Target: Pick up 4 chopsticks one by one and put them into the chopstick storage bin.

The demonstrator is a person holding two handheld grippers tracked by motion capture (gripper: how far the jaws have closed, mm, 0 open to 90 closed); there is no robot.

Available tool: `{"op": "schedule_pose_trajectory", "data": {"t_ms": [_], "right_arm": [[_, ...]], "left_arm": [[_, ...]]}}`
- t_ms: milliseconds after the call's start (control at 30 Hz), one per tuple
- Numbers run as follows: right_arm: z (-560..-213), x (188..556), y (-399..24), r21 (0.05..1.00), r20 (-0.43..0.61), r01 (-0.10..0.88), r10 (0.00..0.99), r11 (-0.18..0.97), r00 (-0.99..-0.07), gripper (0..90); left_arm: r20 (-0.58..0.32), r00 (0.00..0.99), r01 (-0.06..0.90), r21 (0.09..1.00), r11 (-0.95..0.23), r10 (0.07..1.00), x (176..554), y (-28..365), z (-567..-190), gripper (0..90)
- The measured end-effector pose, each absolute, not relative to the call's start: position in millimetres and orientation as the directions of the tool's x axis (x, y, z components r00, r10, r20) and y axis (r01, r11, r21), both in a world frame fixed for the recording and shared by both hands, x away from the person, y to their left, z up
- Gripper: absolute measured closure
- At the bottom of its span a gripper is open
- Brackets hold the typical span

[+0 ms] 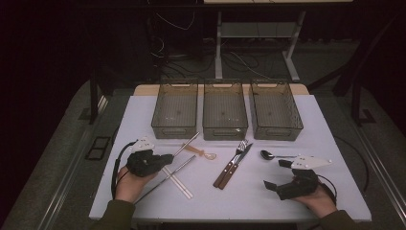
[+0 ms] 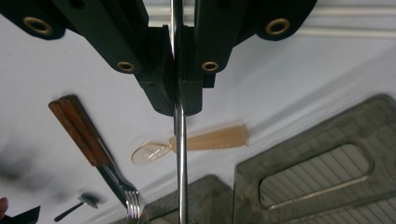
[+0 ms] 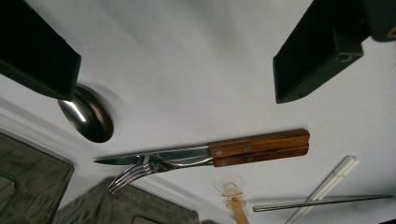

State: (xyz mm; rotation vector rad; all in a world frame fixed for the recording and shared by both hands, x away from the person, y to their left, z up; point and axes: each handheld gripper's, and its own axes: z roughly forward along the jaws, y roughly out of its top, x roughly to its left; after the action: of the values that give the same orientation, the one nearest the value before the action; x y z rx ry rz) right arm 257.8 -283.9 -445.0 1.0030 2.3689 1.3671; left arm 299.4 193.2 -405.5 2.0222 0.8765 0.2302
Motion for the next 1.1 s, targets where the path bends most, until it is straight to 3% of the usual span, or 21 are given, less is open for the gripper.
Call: {"op": "schedule_pose_trajectory", "data": {"t_ms": [1100], "right_arm": [[-447.4, 264.1, -284.8, 0.827, 0.162, 0.464, 0.655, 0.318, -0.738, 1.1]], "left_arm": [[-0.154, 0.717, 0.453, 0.845, -0.286, 0.68, 346.3, 178.6, -380.2, 85.0]]}}
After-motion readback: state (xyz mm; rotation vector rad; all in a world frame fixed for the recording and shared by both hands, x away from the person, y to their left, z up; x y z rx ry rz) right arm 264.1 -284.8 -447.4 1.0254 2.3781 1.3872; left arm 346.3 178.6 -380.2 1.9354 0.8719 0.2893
